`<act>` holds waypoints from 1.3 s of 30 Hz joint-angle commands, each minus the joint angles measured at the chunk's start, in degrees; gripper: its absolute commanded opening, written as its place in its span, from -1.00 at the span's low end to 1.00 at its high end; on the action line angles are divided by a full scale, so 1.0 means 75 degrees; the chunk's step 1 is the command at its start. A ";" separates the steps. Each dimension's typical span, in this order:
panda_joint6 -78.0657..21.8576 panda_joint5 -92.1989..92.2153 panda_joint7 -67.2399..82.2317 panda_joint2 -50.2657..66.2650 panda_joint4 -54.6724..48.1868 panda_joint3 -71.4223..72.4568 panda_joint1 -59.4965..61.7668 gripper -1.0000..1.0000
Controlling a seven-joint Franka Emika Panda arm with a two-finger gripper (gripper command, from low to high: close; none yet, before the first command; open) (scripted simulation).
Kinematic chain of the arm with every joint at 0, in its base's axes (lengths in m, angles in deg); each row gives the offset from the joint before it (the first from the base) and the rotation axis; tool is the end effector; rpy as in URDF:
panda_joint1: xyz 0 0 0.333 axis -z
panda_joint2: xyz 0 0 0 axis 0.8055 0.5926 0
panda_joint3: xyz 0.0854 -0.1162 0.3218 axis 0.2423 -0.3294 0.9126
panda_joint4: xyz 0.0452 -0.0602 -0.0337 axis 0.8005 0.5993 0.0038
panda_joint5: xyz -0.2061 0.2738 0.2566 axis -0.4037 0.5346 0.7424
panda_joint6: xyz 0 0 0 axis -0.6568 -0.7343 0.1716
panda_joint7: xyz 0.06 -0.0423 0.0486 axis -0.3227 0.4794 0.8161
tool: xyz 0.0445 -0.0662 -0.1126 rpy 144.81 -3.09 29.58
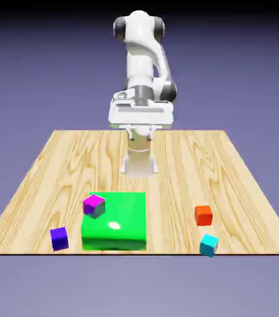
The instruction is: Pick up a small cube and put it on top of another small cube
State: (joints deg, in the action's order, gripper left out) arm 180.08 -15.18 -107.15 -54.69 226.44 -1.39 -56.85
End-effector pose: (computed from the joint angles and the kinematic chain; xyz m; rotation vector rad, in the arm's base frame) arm 0.4261 0.0175 0.4339 -2.5477 0.8645 -0.9941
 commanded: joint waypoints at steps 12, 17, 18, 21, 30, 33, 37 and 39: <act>-0.1266 -0.0014 0.3566 0.2795 -0.1002 -0.1151 -0.3323 0.00; -0.1794 -0.0020 0.5051 0.3959 -0.1419 -0.1631 -0.4707 0.00; -0.1899 -0.0021 0.5348 0.4192 -0.1503 -0.1727 -0.4984 0.00; -0.2216 -0.0024 0.6240 0.4891 -0.1753 -0.2015 -0.5815 0.00; -0.1612 0.0449 0.7503 0.6726 -0.2178 -0.1793 -0.6227 0.00; -0.1224 0.0647 0.7641 0.7185 -0.2246 -0.1577 -0.6038 -1.00; -0.1925 0.0289 0.7391 0.6355 -0.2123 -0.1968 -0.6379 -1.00; -0.2392 0.0051 0.7224 0.5802 -0.2041 -0.2229 -0.6606 -1.00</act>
State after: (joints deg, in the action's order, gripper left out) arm 162.09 -14.79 -52.96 -11.17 211.13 -18.10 -106.40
